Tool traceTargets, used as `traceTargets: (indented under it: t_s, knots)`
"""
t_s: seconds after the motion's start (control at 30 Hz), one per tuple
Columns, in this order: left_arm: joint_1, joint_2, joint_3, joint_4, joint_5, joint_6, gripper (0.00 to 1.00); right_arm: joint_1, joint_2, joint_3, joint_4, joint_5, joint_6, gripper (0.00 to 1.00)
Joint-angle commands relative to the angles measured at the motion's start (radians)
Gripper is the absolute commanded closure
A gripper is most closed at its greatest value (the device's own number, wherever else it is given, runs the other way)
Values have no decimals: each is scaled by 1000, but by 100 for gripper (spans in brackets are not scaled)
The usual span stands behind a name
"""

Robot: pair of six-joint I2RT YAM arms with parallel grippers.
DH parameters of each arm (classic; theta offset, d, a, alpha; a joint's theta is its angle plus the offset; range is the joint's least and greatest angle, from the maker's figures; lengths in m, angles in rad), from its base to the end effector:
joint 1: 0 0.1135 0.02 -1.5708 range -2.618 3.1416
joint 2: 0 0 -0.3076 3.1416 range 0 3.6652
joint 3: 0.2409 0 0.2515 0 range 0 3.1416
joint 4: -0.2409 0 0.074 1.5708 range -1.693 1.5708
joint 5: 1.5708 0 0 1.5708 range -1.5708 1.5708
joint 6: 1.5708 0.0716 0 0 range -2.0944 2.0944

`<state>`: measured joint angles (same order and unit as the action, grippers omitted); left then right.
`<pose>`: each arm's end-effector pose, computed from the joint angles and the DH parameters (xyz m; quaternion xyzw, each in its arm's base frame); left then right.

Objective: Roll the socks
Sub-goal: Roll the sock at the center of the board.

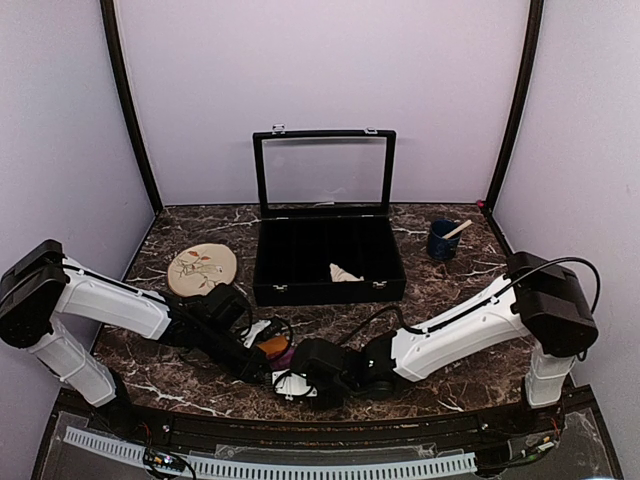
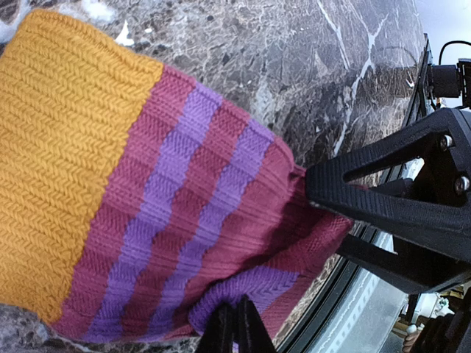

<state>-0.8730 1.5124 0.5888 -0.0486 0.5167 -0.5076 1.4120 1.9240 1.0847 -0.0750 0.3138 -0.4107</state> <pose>0.1489 -0.2326 0.1493 0.2419 0.8948 -0.3698 0.0643 0.0884 0.4121 0.1479 -0.7081 0.6127 0.0231 0.3503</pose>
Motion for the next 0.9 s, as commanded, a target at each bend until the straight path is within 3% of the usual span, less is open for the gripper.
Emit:
traceTargets:
  t_s: [0.0, 0.3, 0.83, 0.87]
  knots:
    - [6, 8, -35, -67, -29, 19, 94, -19, 6, -12, -139, 7, -5, 66]
    - [9, 32, -21, -73, -23, 33, 94, -19, 22, 28, -183, 7, -5, 66]
    - [9, 41, -12, -66, -28, 22, 95, -25, -94, 24, -221, 7, -5, 66]
    - [11, 41, -13, -60, -26, 17, 94, -25, -103, 17, -227, -153, -5, 33]
